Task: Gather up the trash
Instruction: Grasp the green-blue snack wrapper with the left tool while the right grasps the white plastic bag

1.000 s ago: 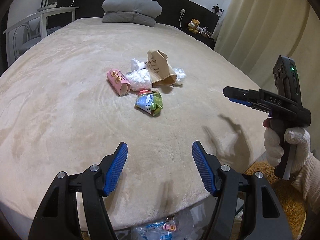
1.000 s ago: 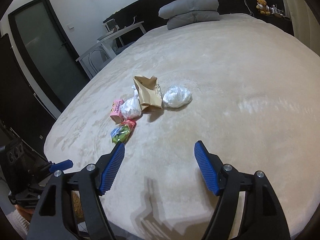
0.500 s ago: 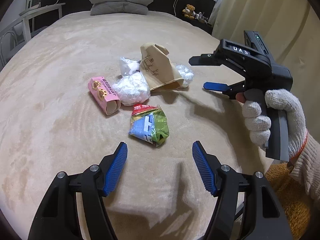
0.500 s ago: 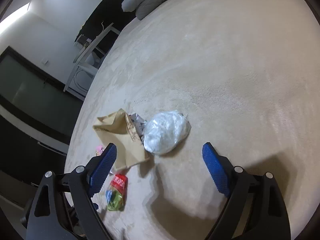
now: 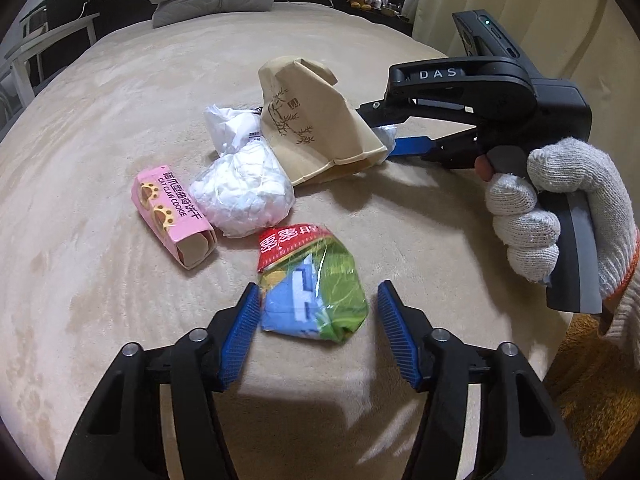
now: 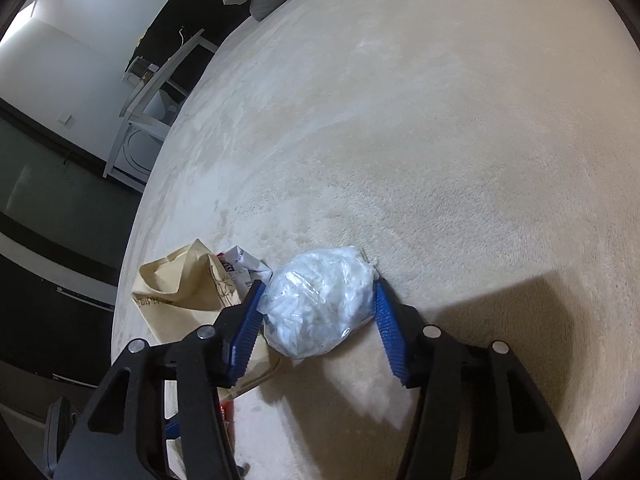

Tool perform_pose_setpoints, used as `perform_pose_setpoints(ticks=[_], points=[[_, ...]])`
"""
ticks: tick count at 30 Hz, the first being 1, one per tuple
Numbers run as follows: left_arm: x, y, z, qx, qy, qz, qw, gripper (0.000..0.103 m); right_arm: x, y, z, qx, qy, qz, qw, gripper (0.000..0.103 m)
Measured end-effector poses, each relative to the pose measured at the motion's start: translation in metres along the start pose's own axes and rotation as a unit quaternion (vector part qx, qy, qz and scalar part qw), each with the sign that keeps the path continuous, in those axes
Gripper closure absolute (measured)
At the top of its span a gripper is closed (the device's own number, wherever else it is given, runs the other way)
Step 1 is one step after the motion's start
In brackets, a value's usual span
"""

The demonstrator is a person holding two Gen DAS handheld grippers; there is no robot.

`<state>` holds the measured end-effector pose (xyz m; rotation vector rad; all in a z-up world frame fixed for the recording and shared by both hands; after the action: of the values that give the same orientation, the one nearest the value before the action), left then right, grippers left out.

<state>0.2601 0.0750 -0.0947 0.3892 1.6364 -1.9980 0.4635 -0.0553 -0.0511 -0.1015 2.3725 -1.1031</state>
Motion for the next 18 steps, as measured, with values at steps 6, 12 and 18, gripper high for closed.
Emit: perform_pose_setpoints(ticks=[6, 12, 18], points=[[-0.001, -0.003, -0.003, 0.001, -0.002, 0.007, 1.0, 0.054, 0.004, -0.01, -0.004, 0.003, -0.01, 0.009, 1.0, 0.052], [-0.002, -0.023, 0.002, 0.01, -0.009, 0.04, 0.9991, 0.054, 0.013, -0.032, -0.009, 0.007, -0.024, 0.027, 0.999, 0.052], [0.002, -0.043, 0.007, 0.015, -0.017, 0.067, 0.9975, 0.054, 0.031, -0.067, -0.005, 0.013, -0.029, 0.053, 0.998, 0.052]])
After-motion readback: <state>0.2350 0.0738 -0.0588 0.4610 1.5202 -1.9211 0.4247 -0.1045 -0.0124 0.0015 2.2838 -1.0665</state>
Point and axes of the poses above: each gripper's, at about its wrist camera, not at the fingertips, and y roughly the way its jaws point, z to its right, x to its underside, the point moved 2 cm from there along y, roughly the way its jaws point, and after that the axes turned 10 degrees about -y, right-handed, at the moved point
